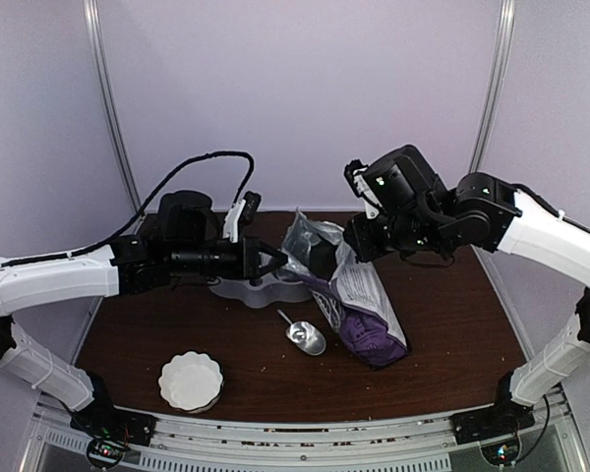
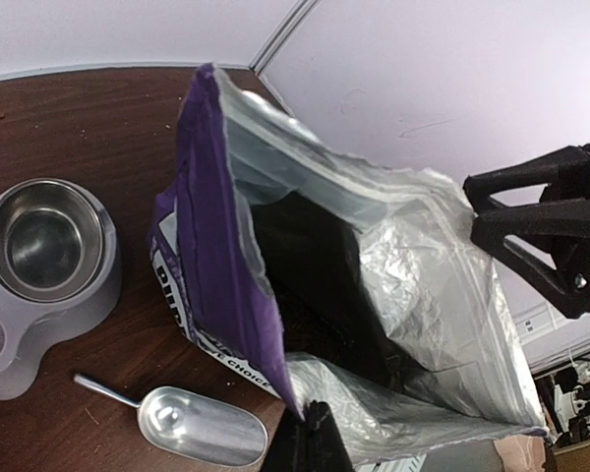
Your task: Serve the pet food
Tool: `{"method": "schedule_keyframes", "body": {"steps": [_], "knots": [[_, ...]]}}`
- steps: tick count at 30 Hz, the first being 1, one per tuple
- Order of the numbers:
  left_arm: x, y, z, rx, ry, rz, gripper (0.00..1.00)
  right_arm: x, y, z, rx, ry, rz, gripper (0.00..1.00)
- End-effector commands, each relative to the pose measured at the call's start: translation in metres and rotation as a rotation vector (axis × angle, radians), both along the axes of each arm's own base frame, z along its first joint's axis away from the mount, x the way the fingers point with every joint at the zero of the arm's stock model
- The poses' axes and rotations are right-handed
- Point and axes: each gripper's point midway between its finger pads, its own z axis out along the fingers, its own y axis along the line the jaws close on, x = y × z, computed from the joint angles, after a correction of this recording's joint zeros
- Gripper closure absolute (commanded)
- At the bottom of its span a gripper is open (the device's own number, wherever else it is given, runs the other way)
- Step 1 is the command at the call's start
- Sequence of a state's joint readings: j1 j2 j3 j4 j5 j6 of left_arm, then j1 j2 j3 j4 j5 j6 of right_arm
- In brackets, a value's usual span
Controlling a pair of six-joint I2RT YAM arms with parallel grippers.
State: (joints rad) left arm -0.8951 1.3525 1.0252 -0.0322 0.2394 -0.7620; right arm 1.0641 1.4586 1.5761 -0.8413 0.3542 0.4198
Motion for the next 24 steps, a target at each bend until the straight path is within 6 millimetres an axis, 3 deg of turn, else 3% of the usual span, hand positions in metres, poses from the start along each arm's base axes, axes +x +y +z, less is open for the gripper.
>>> {"method": "schedule_keyframes", "body": {"steps": [1,9,14,20,24], "knots": [[0.002,-0.005,0.019,-0.010,-0.080,-0.045,1.00,-0.004,0.010,0.020,0.037,0.001,0.074,0.64],[0.002,-0.007,0.020,-0.014,-0.084,-0.055,1.00,0.003,0.032,0.017,-0.007,0.015,0.122,0.51],[0.002,-0.007,0.019,-0.014,-0.084,-0.055,1.00,0.014,0.034,0.007,-0.077,0.011,0.084,0.54],[0.003,-0.006,0.015,-0.002,-0.080,-0.044,1.00,0.028,0.017,-0.004,-0.183,-0.014,-0.015,0.70],[0.006,-0.005,0.013,0.009,-0.080,-0.031,1.00,0.034,0.009,-0.008,-0.206,-0.007,-0.040,1.00]]}}
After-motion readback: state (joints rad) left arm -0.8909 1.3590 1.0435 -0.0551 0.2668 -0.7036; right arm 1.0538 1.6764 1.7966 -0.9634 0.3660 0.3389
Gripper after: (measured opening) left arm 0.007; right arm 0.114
